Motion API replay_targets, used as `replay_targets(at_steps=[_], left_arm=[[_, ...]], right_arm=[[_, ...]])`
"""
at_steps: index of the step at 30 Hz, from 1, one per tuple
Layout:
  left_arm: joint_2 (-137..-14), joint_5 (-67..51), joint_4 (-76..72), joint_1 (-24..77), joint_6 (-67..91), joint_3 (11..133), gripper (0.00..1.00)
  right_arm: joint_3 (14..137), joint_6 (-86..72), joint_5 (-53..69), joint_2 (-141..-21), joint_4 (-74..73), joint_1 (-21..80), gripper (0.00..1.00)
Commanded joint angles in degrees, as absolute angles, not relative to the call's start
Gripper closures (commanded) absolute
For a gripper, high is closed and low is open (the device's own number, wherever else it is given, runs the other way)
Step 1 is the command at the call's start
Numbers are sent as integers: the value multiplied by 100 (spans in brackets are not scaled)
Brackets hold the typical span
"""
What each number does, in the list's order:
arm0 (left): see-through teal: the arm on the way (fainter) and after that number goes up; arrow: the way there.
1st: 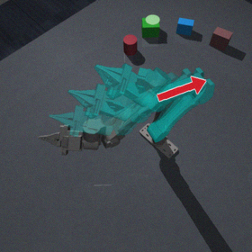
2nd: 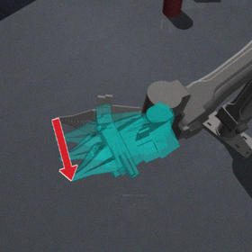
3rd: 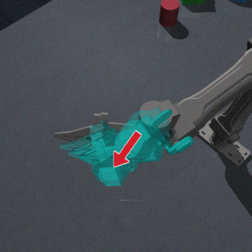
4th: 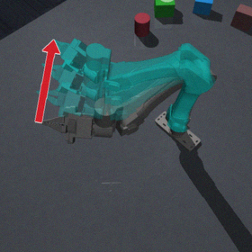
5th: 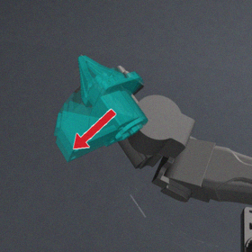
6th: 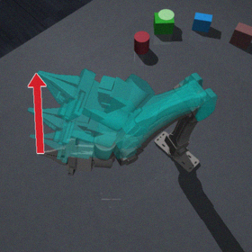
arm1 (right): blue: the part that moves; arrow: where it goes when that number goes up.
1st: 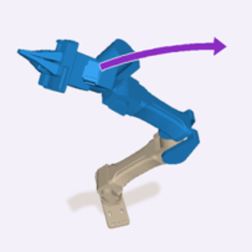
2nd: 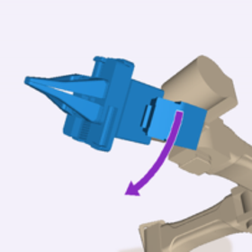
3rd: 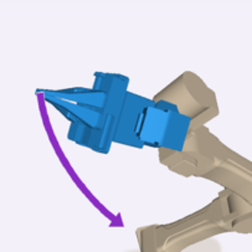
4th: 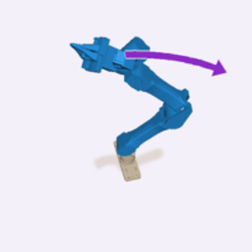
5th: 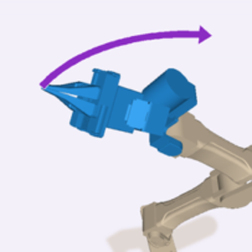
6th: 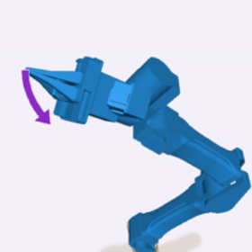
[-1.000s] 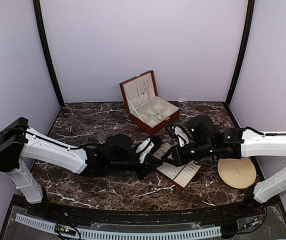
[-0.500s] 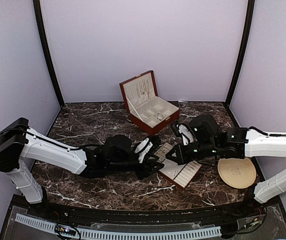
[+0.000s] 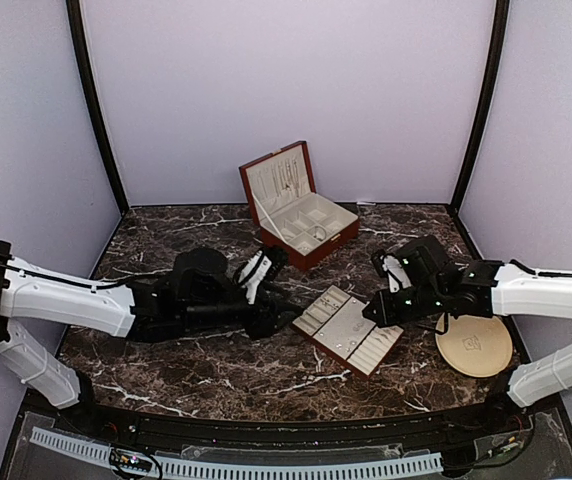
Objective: Organize the mixed jewelry
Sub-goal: Insert the earring into the earring holder.
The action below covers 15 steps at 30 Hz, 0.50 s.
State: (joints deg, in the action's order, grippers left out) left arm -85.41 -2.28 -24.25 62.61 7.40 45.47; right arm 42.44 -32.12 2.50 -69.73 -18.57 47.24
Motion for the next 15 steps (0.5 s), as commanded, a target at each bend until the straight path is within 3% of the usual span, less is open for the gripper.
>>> replay_targets(at_steps=[1,15], left_arm=[[-7871,-648,-1603,5636,1087,4534,52],[-7042,-1368,1074,3472,356,5766,48]], right_arm=[[4098,-3024,58,-6905,-1893,4547,94],[4098,-2945,-194,-7548,-1953,4768,94]])
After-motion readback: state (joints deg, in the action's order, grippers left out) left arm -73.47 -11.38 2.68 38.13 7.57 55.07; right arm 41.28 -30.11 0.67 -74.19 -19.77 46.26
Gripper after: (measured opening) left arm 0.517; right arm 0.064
